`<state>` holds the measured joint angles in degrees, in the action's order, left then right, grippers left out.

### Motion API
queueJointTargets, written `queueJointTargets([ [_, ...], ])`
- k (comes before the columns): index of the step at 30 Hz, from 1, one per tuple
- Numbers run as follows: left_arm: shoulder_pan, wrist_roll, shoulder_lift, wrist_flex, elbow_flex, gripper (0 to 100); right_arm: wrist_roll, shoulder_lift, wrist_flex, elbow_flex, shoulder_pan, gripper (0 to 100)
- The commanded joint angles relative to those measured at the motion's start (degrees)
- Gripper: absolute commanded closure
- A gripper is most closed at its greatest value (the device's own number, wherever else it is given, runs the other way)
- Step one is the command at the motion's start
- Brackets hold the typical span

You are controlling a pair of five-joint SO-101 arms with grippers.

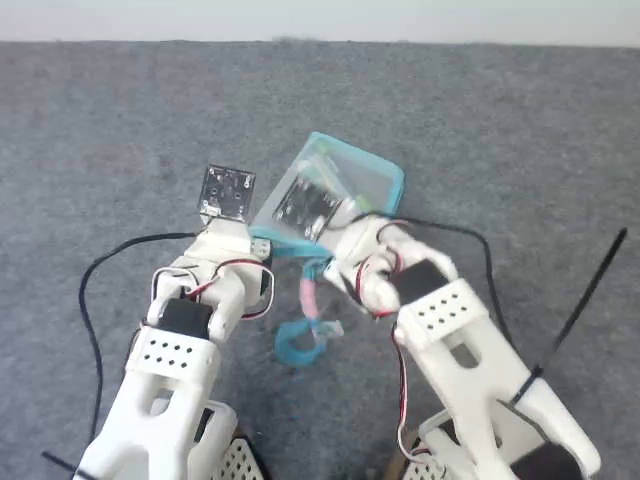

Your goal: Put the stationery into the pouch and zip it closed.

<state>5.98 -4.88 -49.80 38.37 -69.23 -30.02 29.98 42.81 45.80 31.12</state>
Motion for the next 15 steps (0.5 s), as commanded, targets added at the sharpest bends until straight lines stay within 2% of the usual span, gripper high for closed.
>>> queueJointTargets([
  [1,-2.73,1.05,-0.44,6.15,7.34,92,2.29,-1.80,1.54,-7.03,-3.56,99.1],
  [4,-5.54,1.05,-3.96,10.64,9.80,85,2.29,-3.65,1.45,-7.91,-3.65,99.1],
  [7,-6.15,2.55,-12.22,15.65,9.54,85,3.43,-5.58,1.71,-9.58,-3.65,99.1],
  [11,-2.20,4.84,-21.89,21.01,7.16,85,6.33,-5.58,4.26,-12.04,-3.38,99.1],
  [15,1.76,6.77,-23.47,22.24,6.55,84,7.47,-3.65,8.31,-15.38,-3.21,99.1],
])
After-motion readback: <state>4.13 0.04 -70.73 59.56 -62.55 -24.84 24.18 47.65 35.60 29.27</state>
